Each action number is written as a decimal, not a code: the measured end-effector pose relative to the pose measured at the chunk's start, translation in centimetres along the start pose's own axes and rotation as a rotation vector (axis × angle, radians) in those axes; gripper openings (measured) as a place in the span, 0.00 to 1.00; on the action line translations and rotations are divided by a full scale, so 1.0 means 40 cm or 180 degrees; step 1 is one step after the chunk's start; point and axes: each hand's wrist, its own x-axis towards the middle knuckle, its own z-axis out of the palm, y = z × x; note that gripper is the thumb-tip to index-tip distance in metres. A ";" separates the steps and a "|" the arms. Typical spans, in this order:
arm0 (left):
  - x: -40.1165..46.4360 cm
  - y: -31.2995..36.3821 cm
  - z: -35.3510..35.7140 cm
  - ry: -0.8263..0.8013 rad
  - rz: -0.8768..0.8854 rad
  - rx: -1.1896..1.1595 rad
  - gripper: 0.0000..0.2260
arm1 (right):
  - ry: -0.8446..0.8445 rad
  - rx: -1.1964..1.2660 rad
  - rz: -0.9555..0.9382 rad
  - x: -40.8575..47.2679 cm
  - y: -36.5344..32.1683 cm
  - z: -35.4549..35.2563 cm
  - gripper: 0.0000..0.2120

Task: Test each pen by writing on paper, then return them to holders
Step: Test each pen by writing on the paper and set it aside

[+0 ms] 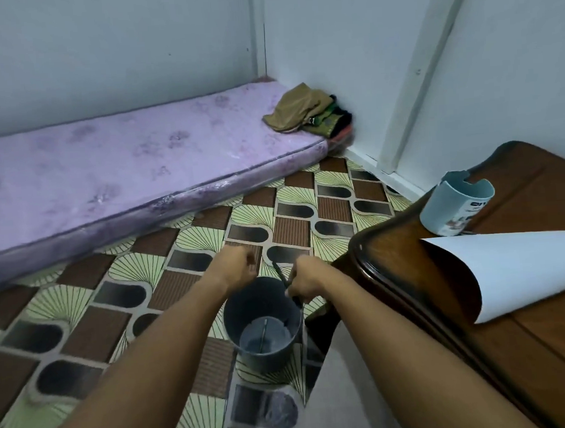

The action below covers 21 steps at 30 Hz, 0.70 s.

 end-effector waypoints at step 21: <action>0.058 0.183 0.030 -0.0095 0.0589 -0.0143 0.11 | 0.2024 0.0772 0.0100 -0.192 0.185 -0.220 0.09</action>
